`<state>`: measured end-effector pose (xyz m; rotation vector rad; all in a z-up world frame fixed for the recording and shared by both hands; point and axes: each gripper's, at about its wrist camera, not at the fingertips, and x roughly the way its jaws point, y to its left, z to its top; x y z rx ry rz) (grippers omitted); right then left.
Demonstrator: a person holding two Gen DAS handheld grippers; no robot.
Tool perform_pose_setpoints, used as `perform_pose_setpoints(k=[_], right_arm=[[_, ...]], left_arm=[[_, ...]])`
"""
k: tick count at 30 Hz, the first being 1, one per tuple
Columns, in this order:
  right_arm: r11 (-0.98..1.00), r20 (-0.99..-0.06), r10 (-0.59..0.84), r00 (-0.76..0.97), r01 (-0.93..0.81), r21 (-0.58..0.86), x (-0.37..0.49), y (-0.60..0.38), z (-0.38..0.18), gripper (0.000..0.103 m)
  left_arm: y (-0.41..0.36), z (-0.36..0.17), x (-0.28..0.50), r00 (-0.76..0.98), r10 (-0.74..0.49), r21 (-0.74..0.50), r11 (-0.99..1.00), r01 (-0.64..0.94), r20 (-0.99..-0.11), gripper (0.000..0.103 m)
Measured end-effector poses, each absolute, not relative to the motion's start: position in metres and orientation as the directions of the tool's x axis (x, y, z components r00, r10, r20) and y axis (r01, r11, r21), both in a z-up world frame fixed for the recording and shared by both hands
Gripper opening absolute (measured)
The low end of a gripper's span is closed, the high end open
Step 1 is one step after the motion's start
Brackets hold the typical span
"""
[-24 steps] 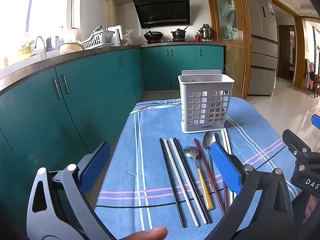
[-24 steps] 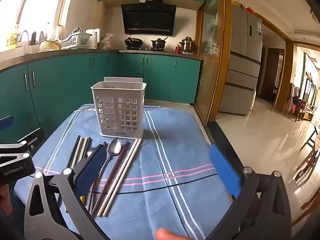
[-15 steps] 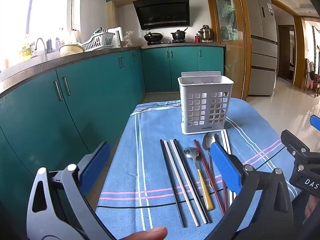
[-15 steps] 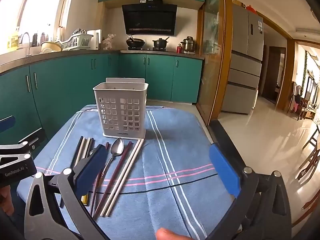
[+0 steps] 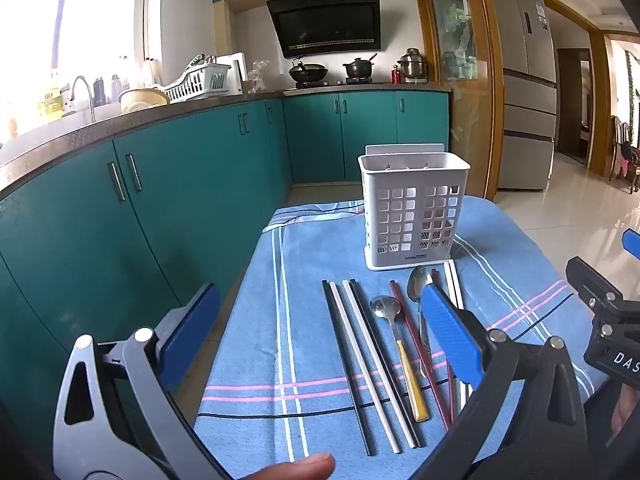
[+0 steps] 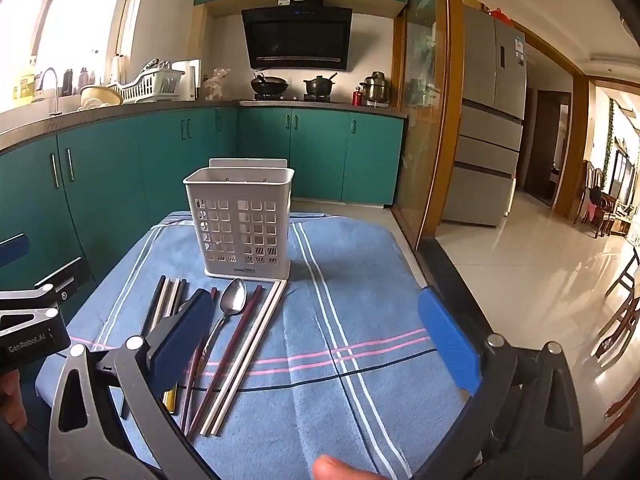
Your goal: Organize utensils
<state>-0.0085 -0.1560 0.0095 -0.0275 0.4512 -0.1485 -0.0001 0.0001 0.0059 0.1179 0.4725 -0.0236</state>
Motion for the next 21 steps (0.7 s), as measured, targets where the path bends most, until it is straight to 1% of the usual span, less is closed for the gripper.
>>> perform_pose_setpoints(k=[21], right_arm=[[0.989, -0.435, -0.147, 0.888, 0.136, -0.056, -0.0095, -0.1599, 0.0136, 0.100]], left_arm=[[-0.0024, 0.0055, 0.0000, 0.885, 0.000, 0.108, 0.993, 0.057, -0.465, 0.099]])
